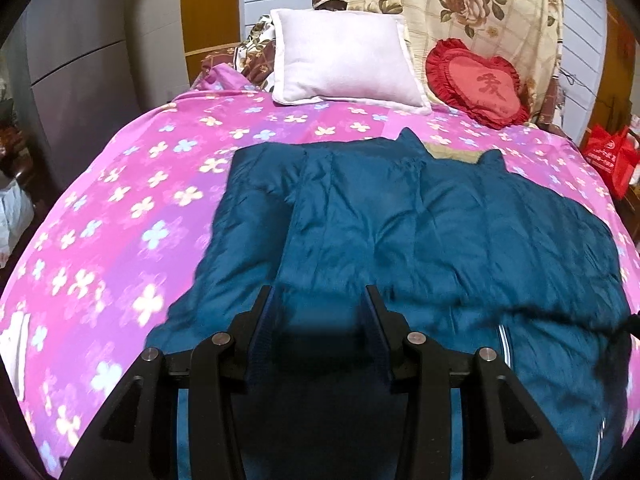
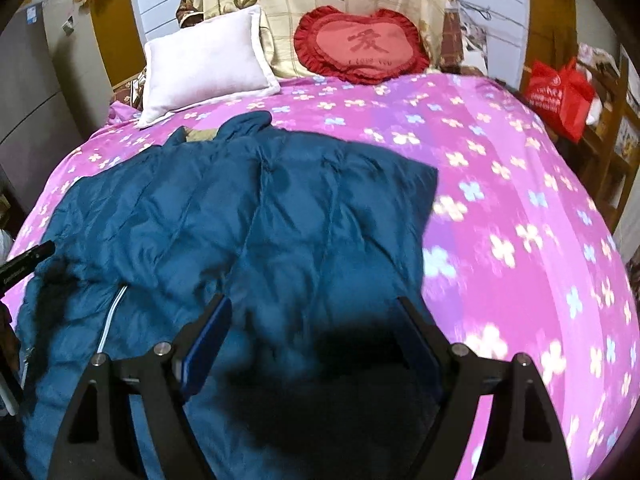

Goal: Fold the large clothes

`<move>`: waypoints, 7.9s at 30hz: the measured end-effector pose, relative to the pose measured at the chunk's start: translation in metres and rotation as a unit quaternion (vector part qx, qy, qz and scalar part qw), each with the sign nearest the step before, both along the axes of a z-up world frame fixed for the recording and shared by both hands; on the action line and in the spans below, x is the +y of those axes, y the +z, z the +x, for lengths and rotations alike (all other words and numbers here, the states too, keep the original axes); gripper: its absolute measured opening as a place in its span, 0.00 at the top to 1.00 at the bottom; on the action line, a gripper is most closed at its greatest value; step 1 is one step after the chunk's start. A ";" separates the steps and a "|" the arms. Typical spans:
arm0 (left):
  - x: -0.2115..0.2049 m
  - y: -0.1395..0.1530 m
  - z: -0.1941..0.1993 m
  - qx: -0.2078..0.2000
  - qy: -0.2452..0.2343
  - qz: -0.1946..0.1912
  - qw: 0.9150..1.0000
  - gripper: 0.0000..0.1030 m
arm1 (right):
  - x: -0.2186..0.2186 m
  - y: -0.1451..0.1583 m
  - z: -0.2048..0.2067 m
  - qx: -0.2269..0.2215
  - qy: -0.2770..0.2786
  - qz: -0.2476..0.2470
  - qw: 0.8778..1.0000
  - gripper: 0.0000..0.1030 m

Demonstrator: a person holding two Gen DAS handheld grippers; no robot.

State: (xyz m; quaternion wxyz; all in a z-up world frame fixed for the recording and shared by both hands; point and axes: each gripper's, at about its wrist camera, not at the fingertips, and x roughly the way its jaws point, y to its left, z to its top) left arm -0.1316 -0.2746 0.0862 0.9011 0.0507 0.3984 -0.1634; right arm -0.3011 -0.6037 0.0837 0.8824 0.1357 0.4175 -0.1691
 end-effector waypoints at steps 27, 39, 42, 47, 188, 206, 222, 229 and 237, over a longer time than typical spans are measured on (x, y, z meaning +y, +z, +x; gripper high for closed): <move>0.087 0.015 -0.135 -0.037 -0.017 0.029 0.999 0.76 | 0.096 -0.003 -0.123 0.031 0.049 -0.008 0.998 0.18; 0.108 0.004 -0.171 -0.038 -0.022 0.049 0.998 0.76 | 0.114 -0.011 -0.159 0.043 0.053 -0.015 0.998 0.16; 0.113 0.000 -0.177 -0.032 -0.023 0.051 0.998 0.76 | 0.115 -0.013 -0.168 0.047 0.053 -0.014 0.997 0.16; 0.120 -0.005 -0.184 -0.028 -0.025 0.061 0.997 0.76 | 0.114 -0.017 -0.181 0.056 0.052 -0.011 0.997 0.15; 0.122 0.095 -0.050 -0.068 0.004 -0.040 0.997 1.00 | 0.020 0.100 -0.118 -0.147 0.083 0.078 0.983 0.83; 0.049 0.092 0.053 -0.077 0.034 0.004 0.996 1.00 | -0.041 0.091 0.004 -0.111 0.033 0.051 0.992 0.83; 0.000 0.040 0.147 -0.029 0.036 0.002 0.999 1.00 | -0.091 0.027 0.111 -0.056 -0.022 0.053 0.997 0.83; 0.051 0.066 0.150 0.021 0.002 -0.129 0.991 0.74 | -0.096 -0.005 0.151 -0.026 -0.039 0.050 0.998 0.83; 0.056 0.082 0.059 -0.057 -0.071 -0.068 0.993 0.74 | -0.093 -0.014 0.156 -0.023 -0.050 0.051 0.997 0.83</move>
